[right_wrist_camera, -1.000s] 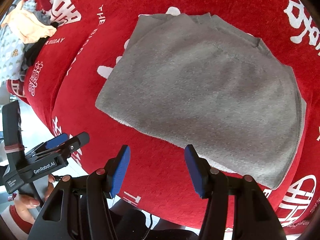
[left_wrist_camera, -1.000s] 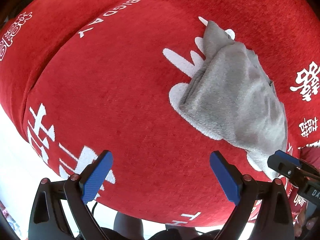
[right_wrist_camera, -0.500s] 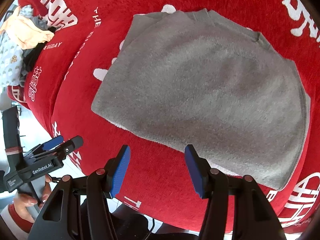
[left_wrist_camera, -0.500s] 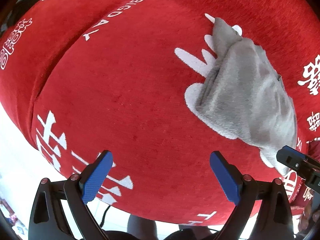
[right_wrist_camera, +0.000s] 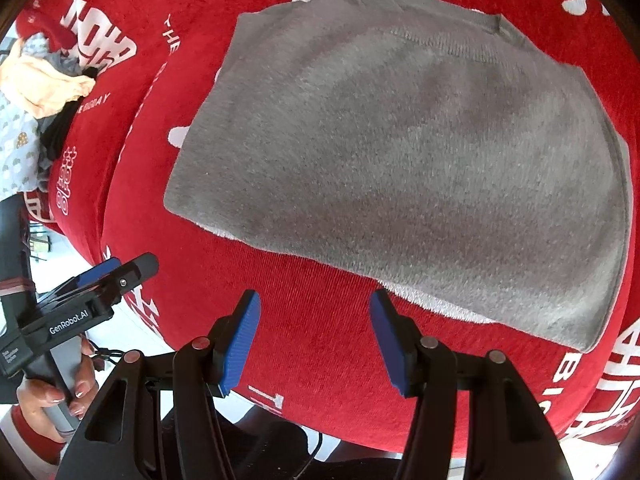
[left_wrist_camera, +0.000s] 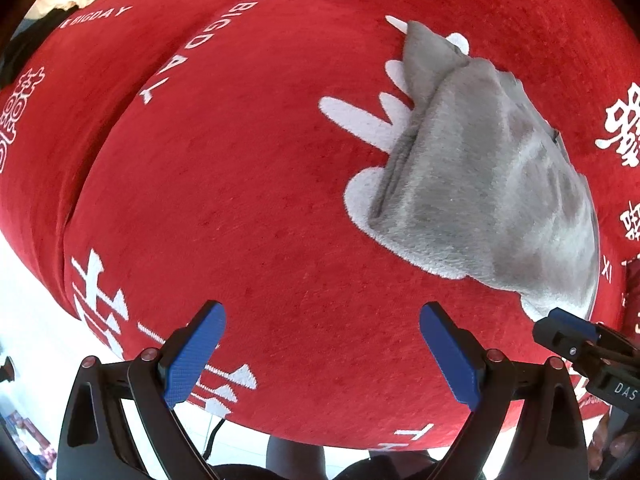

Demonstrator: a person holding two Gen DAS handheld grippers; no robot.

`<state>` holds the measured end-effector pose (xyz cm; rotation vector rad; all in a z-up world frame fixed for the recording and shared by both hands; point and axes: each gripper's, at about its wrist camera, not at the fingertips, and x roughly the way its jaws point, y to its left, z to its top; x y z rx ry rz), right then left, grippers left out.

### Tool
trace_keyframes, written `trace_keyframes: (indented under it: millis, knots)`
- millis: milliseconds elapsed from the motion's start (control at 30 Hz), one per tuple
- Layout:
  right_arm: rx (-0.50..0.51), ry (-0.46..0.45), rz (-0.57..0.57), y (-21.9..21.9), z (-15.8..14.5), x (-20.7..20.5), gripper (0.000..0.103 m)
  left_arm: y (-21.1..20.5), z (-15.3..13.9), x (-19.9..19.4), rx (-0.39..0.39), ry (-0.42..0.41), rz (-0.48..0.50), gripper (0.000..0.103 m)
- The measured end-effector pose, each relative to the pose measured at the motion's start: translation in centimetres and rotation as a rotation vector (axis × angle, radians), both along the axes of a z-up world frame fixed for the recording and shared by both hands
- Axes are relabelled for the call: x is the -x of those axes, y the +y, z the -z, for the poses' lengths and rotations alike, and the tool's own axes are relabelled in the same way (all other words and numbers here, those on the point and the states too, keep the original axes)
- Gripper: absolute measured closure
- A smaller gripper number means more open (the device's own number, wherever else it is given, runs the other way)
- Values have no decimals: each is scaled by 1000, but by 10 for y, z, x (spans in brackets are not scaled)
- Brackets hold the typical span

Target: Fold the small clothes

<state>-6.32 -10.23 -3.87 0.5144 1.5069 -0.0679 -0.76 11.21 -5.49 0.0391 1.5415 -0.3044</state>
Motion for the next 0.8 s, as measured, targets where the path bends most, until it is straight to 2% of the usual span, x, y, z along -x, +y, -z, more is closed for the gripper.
trace_keyframes:
  millis: [800]
  knots:
    - [-82, 20, 116, -24, 23, 19, 42, -33, 11, -10, 0, 12, 43, 5]
